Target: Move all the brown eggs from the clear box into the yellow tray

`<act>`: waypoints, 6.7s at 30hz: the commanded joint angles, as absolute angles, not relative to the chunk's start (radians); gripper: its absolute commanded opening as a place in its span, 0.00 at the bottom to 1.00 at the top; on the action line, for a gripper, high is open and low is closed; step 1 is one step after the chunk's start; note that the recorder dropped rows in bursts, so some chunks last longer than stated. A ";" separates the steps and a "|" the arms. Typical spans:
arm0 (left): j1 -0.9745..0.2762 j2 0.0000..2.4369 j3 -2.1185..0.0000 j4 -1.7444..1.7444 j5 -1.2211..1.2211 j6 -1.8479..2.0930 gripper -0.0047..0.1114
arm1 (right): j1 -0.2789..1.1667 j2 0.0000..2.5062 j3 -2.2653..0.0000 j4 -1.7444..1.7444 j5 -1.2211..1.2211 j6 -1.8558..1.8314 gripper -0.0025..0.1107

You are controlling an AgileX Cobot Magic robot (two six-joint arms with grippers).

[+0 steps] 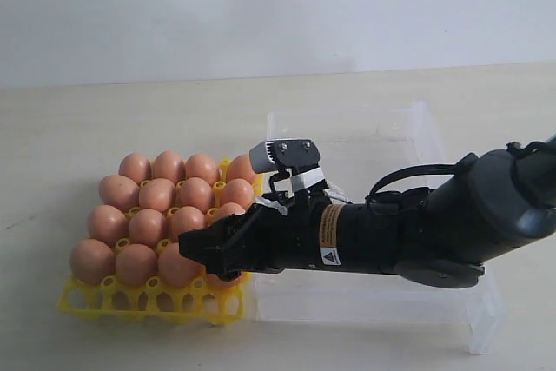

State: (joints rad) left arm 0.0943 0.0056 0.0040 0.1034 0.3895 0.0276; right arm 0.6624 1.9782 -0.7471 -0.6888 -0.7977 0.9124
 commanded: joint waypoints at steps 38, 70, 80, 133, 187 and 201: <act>0.090 0.000 0.000 0.101 0.380 0.022 0.04 | 0.166 0.173 0.000 0.043 -0.354 -0.104 0.02; 0.090 0.000 0.000 0.101 0.380 0.022 0.04 | -0.014 0.000 0.000 0.049 -0.110 -0.104 0.02; 0.090 0.000 0.000 0.101 0.380 0.022 0.04 | -0.014 0.000 0.000 0.096 0.108 -0.106 0.02; 0.090 0.000 0.000 0.101 0.380 0.022 0.04 | -0.046 0.000 0.000 0.050 0.141 0.052 0.02; 0.090 0.000 0.000 0.101 0.380 0.022 0.04 | 0.035 0.000 0.000 0.050 0.155 0.053 0.02; 0.090 0.000 0.000 0.101 0.380 0.022 0.04 | 0.035 0.000 0.000 0.050 0.155 0.053 0.02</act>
